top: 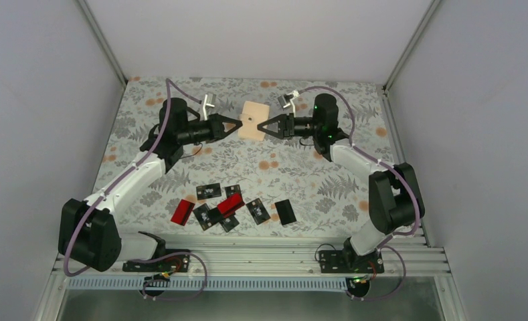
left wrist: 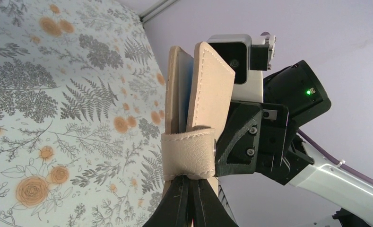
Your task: Put the credit cards into the card holder
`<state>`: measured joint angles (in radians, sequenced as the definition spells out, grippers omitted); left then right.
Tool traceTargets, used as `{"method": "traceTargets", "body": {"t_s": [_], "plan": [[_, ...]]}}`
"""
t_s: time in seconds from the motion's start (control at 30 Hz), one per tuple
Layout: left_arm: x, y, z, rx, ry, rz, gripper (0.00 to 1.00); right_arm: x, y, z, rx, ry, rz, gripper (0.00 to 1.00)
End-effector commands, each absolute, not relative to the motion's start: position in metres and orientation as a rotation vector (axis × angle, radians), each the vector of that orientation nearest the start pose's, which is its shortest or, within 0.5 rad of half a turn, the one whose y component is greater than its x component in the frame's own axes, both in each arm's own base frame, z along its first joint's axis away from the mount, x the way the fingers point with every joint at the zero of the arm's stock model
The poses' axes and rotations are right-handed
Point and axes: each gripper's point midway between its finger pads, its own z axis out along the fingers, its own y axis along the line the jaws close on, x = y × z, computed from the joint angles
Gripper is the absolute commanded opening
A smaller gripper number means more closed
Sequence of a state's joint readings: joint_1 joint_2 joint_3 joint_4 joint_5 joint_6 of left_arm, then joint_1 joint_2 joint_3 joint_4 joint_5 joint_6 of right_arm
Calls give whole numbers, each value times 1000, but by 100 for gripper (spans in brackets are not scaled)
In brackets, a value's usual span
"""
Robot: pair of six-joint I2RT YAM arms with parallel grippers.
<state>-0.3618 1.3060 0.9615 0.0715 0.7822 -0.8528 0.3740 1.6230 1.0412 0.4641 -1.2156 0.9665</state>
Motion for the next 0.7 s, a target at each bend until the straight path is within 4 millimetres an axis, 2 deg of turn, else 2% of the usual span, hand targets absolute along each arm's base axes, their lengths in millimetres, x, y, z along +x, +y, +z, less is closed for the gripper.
{"method": "traceTargets", "body": {"t_s": [0.0, 0.1, 0.27, 0.4, 0.47, 0.5, 0.6, 0.67], "plan": [[320, -250, 306, 164, 2026, -1481, 5, 313, 304, 294, -598, 1970, 1863, 4], [325, -243, 300, 156, 2050, -1377, 16, 317, 304, 290, -596, 2021, 1760, 4], [328, -226, 291, 180, 2094, -1148, 38, 325, 298, 271, -548, 2122, 1598, 4], [337, -205, 285, 189, 2143, -913, 66, 328, 294, 255, -516, 2189, 1530, 4], [341, -196, 292, 193, 2124, -828, 91, 328, 293, 251, -508, 2208, 1514, 4], [344, -190, 295, 190, 2112, -782, 99, 328, 293, 249, -505, 2218, 1508, 4], [351, -173, 297, 148, 2094, -649, 100, 330, 291, 246, -485, 2239, 1465, 4], [358, -154, 285, 41, 2129, -539, 100, 333, 288, 239, -458, 2274, 1414, 4]]}}
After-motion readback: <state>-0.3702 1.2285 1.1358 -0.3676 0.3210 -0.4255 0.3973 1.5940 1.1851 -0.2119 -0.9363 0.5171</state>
